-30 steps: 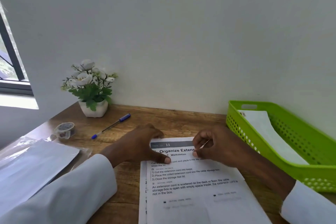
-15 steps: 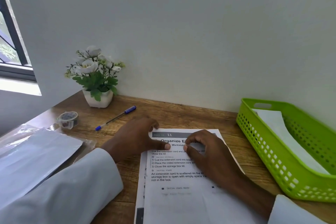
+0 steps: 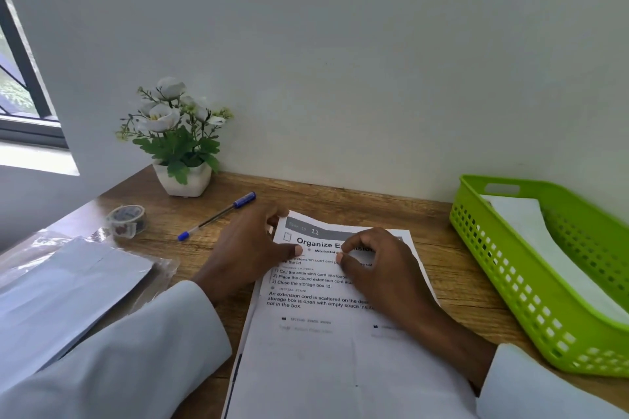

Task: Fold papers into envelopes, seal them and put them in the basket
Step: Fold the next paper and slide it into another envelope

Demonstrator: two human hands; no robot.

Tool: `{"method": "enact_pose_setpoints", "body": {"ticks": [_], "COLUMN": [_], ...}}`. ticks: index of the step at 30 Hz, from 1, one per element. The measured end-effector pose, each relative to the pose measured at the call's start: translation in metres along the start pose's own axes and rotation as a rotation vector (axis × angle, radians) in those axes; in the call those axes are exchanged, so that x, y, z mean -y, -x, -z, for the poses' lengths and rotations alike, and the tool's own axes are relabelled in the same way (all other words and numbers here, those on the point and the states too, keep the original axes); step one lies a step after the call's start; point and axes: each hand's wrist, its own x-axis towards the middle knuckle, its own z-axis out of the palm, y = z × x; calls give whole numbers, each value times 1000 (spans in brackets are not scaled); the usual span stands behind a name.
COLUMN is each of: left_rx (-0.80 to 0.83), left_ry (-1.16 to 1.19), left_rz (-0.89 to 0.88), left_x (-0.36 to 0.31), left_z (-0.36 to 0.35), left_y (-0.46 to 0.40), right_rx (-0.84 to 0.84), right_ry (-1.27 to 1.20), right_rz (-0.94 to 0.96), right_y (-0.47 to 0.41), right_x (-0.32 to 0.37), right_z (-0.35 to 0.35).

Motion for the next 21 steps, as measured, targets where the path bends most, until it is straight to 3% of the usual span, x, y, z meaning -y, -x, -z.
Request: {"method": "enact_pose_setpoints", "body": {"ticks": [2,5,8,12,15,18,21], "left_rx": [-16,23,55,-44,-118,-144,-112], "left_ry": [1,189,447,743,978,1165,1261], "left_rz": [-57,-64,43,177,220,230,229], "left_x": [-3,-6,-6,-1,3,0,-4], "left_z": [-2,-7,-7,2,5,7,11], "left_y": [3,5,6,1,-1,1,4], "right_rx": [1,-24,-67,-181,-209,11,230], "right_ry": [-27,-102,-229,-298,-552,-888,-954], "right_rz": [-22,-70,-126,-177,-241,-342,-398], "right_y": [-1,-2,-3,-12,-13,-10,-6], "right_x": [0,0,-4,-14,-17,-23,-28], "right_z": [1,3,8,21,30,39,40]}}
